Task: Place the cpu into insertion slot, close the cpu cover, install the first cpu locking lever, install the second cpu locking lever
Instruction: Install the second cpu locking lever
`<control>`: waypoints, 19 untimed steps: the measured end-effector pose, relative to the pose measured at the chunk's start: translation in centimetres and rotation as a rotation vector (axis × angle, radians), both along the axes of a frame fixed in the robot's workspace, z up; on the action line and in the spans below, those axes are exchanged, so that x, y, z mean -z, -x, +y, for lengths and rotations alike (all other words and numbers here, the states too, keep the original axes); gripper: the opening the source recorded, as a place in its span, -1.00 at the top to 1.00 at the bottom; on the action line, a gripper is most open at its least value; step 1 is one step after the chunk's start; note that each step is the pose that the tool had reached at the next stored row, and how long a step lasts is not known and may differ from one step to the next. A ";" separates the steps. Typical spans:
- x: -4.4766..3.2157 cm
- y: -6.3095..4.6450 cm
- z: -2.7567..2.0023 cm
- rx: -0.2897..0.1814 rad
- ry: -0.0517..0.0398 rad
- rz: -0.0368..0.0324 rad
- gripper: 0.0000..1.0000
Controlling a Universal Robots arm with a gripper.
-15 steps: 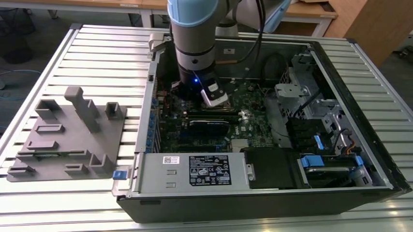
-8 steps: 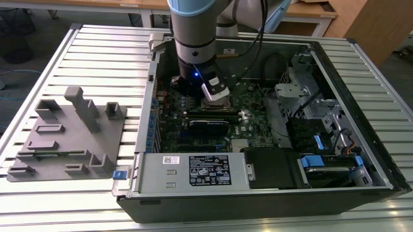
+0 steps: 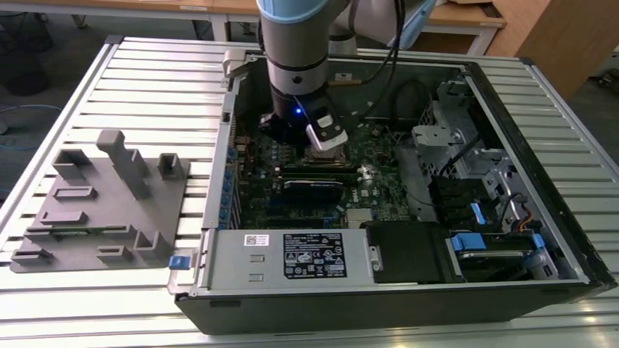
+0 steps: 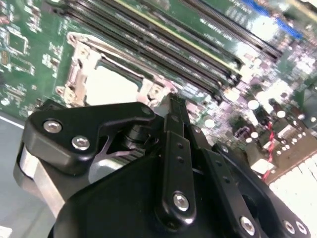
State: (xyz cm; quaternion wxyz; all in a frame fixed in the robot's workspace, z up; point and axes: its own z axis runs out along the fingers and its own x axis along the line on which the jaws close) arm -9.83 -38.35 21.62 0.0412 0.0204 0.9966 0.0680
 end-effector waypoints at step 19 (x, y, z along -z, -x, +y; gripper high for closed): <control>0.19 -4.0 2.58 0.001 0.0102 0.0000 0.79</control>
